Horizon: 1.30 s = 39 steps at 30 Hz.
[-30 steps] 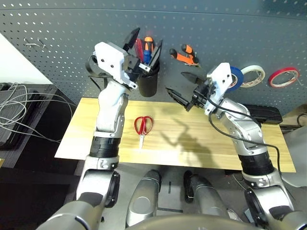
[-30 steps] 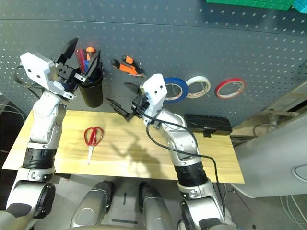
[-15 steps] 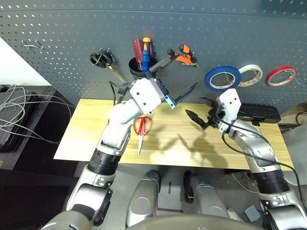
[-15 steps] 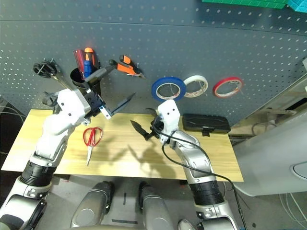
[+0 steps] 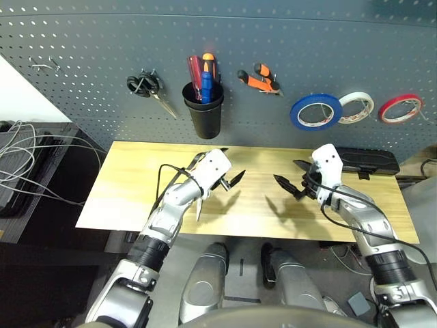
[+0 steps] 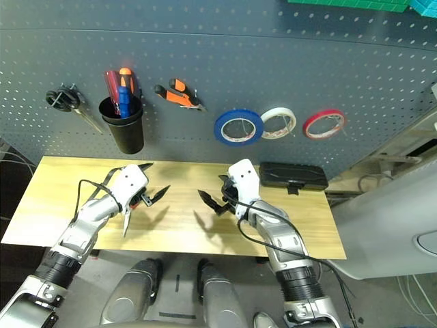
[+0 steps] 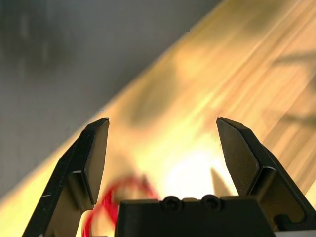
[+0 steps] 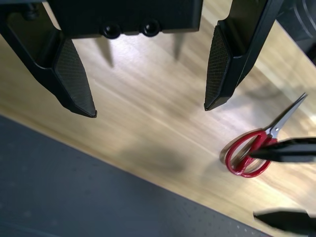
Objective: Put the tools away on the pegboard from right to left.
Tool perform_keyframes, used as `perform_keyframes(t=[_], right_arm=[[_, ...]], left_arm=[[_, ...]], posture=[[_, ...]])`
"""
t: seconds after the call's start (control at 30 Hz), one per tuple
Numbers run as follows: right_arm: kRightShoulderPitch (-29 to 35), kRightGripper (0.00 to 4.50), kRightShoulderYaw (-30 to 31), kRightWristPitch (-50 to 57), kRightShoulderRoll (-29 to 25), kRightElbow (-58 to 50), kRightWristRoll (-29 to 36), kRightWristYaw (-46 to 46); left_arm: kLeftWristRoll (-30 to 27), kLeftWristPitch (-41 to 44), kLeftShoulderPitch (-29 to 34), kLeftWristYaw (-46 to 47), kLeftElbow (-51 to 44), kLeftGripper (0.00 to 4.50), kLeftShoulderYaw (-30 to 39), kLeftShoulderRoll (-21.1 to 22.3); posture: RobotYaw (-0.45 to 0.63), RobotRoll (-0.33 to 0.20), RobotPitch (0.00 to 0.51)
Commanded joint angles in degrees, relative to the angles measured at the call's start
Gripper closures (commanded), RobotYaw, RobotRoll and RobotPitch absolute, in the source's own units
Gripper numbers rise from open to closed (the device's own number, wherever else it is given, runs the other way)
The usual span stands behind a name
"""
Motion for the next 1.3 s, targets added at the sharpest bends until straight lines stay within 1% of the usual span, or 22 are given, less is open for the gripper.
perform_keyframes(t=[0.03, 0.2, 0.27, 0.37, 0.5, 0.57, 0.67, 0.9, 1.0, 1.03, 1.17, 1.2, 1.3], right_arm=[[-1.4, 0.0, 2.0, 3.6, 0.9, -1.2, 0.2, 0.7], [-3.6, 0.0, 5.2, 8.4, 1.7, 0.7, -0.8, 1.8], [-3.9, 0.0, 5.9, 9.0, 1.6, 1.5, -1.3, 1.9], [-4.6, 0.0, 7.0, 7.8, 2.2, 3.4, -2.2, 1.9], [-6.6, 0.0, 7.5, 6.6, 4.4, 5.2, -2.8, 1.6], [-7.3, 0.0, 7.4, 6.4, 5.2, 5.6, -2.9, 1.5], [-8.0, 0.0, 7.6, 6.7, 6.1, 5.1, -2.9, 1.4], [-7.8, 0.0, 7.6, 7.3, 6.2, 3.9, -2.8, 1.6], [-7.8, 0.0, 7.5, 7.4, 6.0, 3.8, -2.8, 1.7], [-7.9, 0.0, 7.5, 7.4, 5.9, 3.8, -2.9, 1.7], [-8.2, 0.0, 7.4, 7.3, 5.8, 4.2, -2.9, 1.7], [-8.3, 0.0, 7.4, 7.2, 5.9, 4.3, -2.9, 1.6], [-8.6, 0.0, 7.2, 6.4, 6.0, 4.4, -2.9, 1.6]], left_arm=[[0.3, 2.0, -0.3, 4.1, 5.6, 0.04, 3.0, 0.0], [-1.3, 2.1, -2.2, 10.2, 14.6, 0.04, 8.3, -0.4], [-1.4, 1.5, -2.8, 11.3, 16.8, 0.04, 9.3, -0.5], [-1.3, 0.9, -3.9, 13.1, 21.4, 0.04, 10.5, -0.5], [-1.3, 0.3, -5.4, 15.4, 27.5, 0.04, 11.4, -0.6], [-1.1, 0.2, -6.0, 16.0, 29.8, 0.04, 11.4, -0.7], [-0.5, 2.2, -7.3, 16.0, 33.7, 0.04, 10.6, -1.2], [-1.0, 7.3, -10.6, 13.6, 38.6, 0.04, 10.5, -3.0], [-2.3, 10.9, -11.8, 11.6, 39.2, 0.68, 11.3, -3.9], [-2.6, 11.8, -12.0, 11.1, 39.2, 0.99, 11.4, -4.0], [-4.2, 18.1, -12.8, 8.1, 39.4, 2.4, 12.3, -4.8], [-4.7, 19.0, -12.7, 7.8, 39.2, 2.8, 12.8, -4.9], [-5.8, 19.6, -12.0, 6.9, 37.3, 3.74, 13.5, -5.2]], posture=[[0.12, 0.0, 0.21], [0.12, 0.0, 0.21], [0.13, 0.0, 0.21], [0.13, 0.0, 0.209], [0.13, 0.0, 0.207], [0.13, 0.0, 0.207], [0.13, 0.0, 0.207], [0.12, 0.0, 0.205], [0.12, 0.0, 0.204], [0.12, 0.0, 0.203], [0.12, 0.0, 0.204], [0.12, 0.0, 0.204], [0.12, 0.0, 0.204]])
